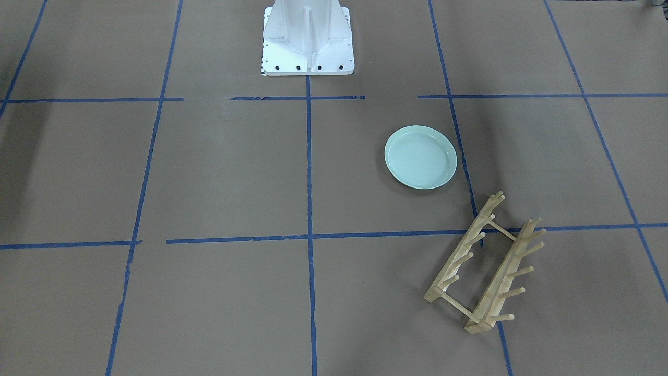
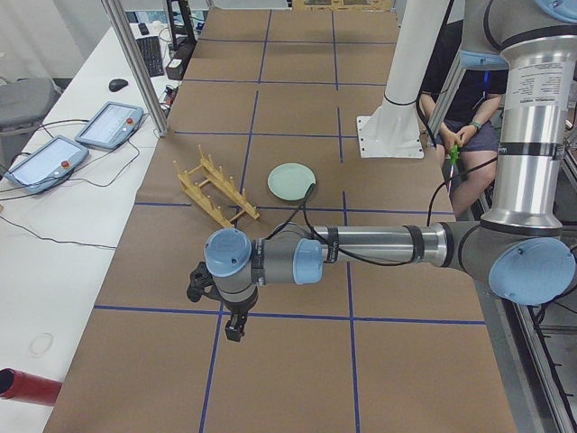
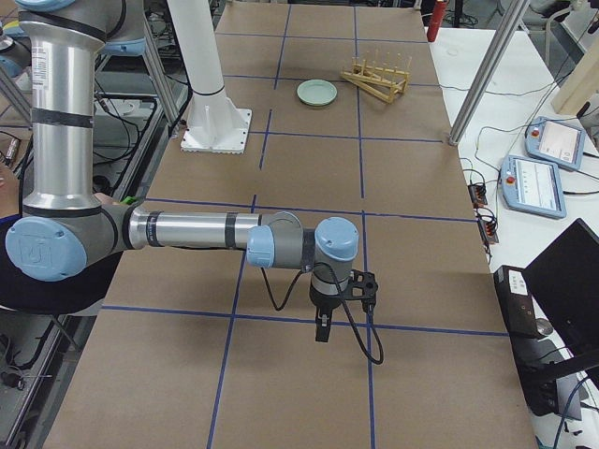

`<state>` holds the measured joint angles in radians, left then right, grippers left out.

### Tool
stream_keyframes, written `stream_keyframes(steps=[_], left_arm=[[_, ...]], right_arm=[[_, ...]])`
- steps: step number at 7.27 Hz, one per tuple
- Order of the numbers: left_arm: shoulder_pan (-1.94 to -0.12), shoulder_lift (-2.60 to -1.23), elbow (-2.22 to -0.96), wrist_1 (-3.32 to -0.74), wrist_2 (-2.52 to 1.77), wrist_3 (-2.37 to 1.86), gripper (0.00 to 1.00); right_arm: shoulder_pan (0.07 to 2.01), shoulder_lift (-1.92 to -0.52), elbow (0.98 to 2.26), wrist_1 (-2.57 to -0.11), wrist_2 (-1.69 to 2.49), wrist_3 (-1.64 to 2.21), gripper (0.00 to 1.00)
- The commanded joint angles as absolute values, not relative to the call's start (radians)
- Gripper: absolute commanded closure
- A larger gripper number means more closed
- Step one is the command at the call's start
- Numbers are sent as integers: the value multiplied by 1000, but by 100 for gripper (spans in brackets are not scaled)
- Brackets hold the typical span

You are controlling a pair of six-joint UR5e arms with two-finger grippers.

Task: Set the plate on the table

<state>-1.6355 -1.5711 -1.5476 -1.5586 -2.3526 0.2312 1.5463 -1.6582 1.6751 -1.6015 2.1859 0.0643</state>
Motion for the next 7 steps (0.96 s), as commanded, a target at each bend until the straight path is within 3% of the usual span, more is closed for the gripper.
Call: stream_keyframes(steps=[1, 3, 7], left_arm=[[-1640, -1554, -1555, -1554, -2350, 122, 0], [-1640, -1502, -1635, -1552, -2352, 115, 0], [-1637, -1493, -1626, -1551, -2353, 81, 0]], right_arm=[[1546, -1658, 1675, -1601, 2186, 63, 0], [1546, -1658, 1675, -1601, 2186, 64, 0], [1546, -1658, 1675, -1601, 2186, 64, 0]])
